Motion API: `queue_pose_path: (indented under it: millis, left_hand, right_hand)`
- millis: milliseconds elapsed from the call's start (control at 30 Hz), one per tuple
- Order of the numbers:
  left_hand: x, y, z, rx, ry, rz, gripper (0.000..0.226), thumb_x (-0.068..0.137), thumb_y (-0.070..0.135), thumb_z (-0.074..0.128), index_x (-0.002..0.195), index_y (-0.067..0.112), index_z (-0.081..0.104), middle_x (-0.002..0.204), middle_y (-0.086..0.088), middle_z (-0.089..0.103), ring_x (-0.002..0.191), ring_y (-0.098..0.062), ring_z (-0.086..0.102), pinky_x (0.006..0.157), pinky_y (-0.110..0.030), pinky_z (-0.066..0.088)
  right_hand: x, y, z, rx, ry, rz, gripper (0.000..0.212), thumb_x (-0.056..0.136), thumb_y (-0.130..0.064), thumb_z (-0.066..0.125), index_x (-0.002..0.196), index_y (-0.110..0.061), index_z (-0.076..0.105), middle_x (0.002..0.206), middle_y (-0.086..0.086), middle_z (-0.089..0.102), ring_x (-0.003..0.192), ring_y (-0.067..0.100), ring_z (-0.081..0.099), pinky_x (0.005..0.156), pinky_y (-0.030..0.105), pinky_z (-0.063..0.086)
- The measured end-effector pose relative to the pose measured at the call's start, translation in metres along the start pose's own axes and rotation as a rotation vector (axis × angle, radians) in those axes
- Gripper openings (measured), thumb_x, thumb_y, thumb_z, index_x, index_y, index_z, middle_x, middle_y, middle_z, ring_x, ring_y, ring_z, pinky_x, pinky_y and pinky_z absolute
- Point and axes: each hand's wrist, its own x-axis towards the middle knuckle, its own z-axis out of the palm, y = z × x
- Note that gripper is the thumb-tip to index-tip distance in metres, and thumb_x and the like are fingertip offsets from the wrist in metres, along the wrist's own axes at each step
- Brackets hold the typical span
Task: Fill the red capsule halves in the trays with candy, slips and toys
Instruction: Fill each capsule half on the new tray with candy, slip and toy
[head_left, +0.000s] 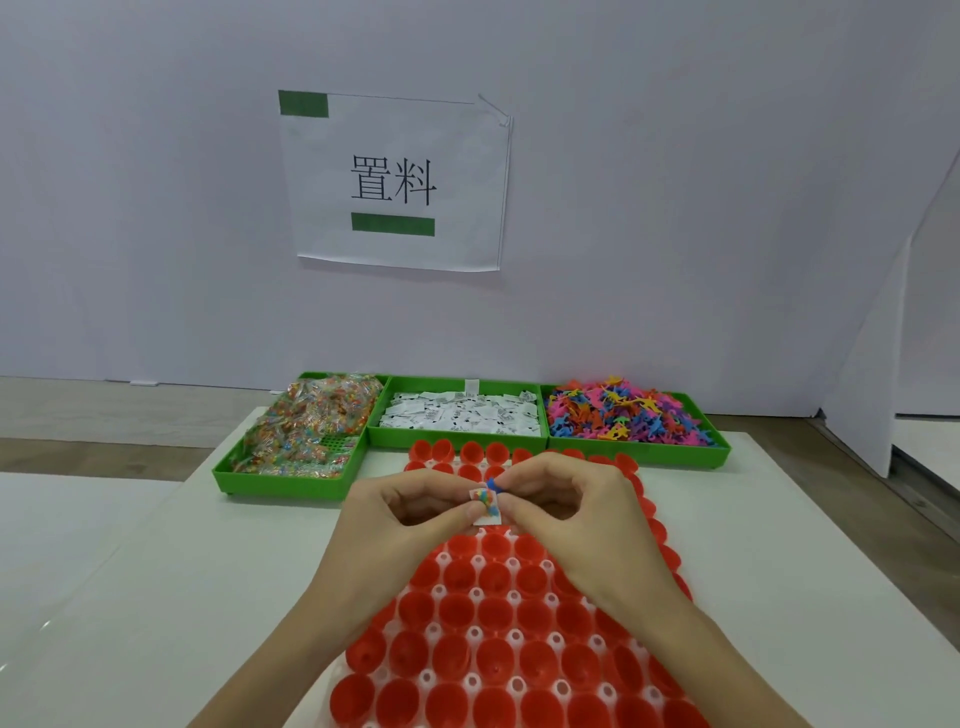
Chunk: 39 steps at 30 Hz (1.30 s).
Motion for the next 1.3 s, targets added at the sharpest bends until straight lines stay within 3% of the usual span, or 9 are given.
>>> queue_pose_path:
  millis: [267, 467, 567, 667, 767, 933, 1033, 1200, 1300]
  left_hand:
    - [0.001, -0.001, -0.002, 0.036, 0.028, 0.063, 0.02, 0.075, 0.016, 0.088, 0.092, 0.026, 0.083, 0.09, -0.001, 0.081, 0.086, -0.018, 0.078, 0.079, -0.023, 0.061]
    - [0.003, 0.001, -0.01, 0.196, -0.011, 0.186, 0.021, 0.08, 0.013, 0.086, 0.099, 0.02, 0.082, 0.092, 0.004, 0.081, 0.088, -0.014, 0.078, 0.082, -0.026, 0.061]
    - [0.011, 0.007, -0.019, 0.208, 0.051, 0.22, 0.02, 0.081, 0.013, 0.084, 0.1, 0.02, 0.082, 0.092, 0.005, 0.081, 0.088, -0.013, 0.078, 0.081, -0.022, 0.06]
    - [0.031, 0.004, -0.037, 0.129, 0.137, 0.146, 0.015, 0.088, 0.02, 0.079, 0.102, 0.024, 0.081, 0.093, 0.004, 0.081, 0.088, -0.014, 0.078, 0.078, -0.019, 0.059]
    - [0.057, -0.018, -0.055, 0.496, 0.236, 0.179, 0.015, 0.095, 0.018, 0.072, 0.108, 0.021, 0.079, 0.098, 0.011, 0.079, 0.09, -0.002, 0.072, 0.082, -0.016, 0.056]
    - [0.068, -0.057, -0.06, 0.638, 0.146, 0.167, 0.017, 0.095, 0.013, 0.071, 0.109, 0.017, 0.08, 0.105, 0.008, 0.078, 0.092, 0.011, 0.066, 0.084, -0.003, 0.048]
    - [0.071, -0.068, -0.064, 0.656, 0.111, 0.18, 0.014, 0.093, 0.015, 0.075, 0.105, 0.017, 0.081, 0.103, 0.009, 0.078, 0.093, 0.005, 0.069, 0.085, -0.005, 0.05]
    - [0.072, -0.073, -0.068, 0.701, 0.1, 0.216, 0.015, 0.091, 0.013, 0.075, 0.104, 0.016, 0.082, 0.1, 0.011, 0.077, 0.084, 0.014, 0.064, 0.084, -0.004, 0.05]
    - [0.074, -0.074, -0.067, 0.741, 0.098, 0.237, 0.012, 0.09, 0.015, 0.078, 0.101, 0.014, 0.082, 0.096, 0.006, 0.078, 0.081, 0.003, 0.068, 0.082, -0.011, 0.056]
  right_hand:
    - [-0.002, -0.001, -0.004, 0.076, -0.065, 0.02, 0.012, 0.092, -0.024, 0.075, 0.098, -0.03, 0.081, 0.089, -0.011, 0.079, 0.086, 0.007, 0.075, 0.077, 0.017, 0.057]
    - [0.007, -0.002, -0.001, -0.028, -0.111, 0.01, 0.017, 0.087, -0.023, 0.081, 0.102, -0.03, 0.079, 0.09, -0.011, 0.079, 0.088, 0.004, 0.075, 0.085, 0.025, 0.06]
    - [0.033, -0.011, 0.003, -0.041, -0.176, 0.018, 0.011, 0.086, -0.026, 0.082, 0.096, -0.028, 0.08, 0.086, -0.012, 0.079, 0.084, 0.004, 0.075, 0.082, 0.022, 0.06]
    - [0.071, -0.013, 0.012, -0.083, -0.137, 0.024, 0.01, 0.083, -0.022, 0.084, 0.092, -0.024, 0.08, 0.083, -0.01, 0.078, 0.079, 0.003, 0.074, 0.077, 0.017, 0.059]
    - [0.105, -0.006, 0.024, -0.07, -0.08, 0.081, 0.012, 0.084, -0.018, 0.082, 0.095, -0.016, 0.08, 0.082, -0.004, 0.078, 0.075, 0.004, 0.073, 0.069, 0.013, 0.056]
    - [0.126, 0.018, 0.059, -0.124, -0.114, 0.141, 0.01, 0.084, -0.015, 0.082, 0.093, -0.013, 0.079, 0.083, 0.002, 0.078, 0.072, 0.009, 0.071, 0.071, 0.024, 0.057]
    - [0.129, 0.03, 0.072, -0.165, -0.129, 0.168, 0.009, 0.084, -0.017, 0.08, 0.093, -0.014, 0.079, 0.084, 0.0, 0.077, 0.072, 0.01, 0.071, 0.077, 0.028, 0.06]
    - [0.131, 0.035, 0.076, -0.134, -0.148, 0.213, 0.006, 0.086, -0.012, 0.078, 0.091, -0.015, 0.076, 0.084, 0.004, 0.077, 0.073, 0.02, 0.075, 0.075, 0.031, 0.063]
    - [0.132, 0.038, 0.077, -0.136, -0.109, 0.211, 0.006, 0.086, -0.011, 0.077, 0.092, -0.014, 0.076, 0.08, 0.005, 0.077, 0.07, 0.018, 0.075, 0.075, 0.032, 0.064]
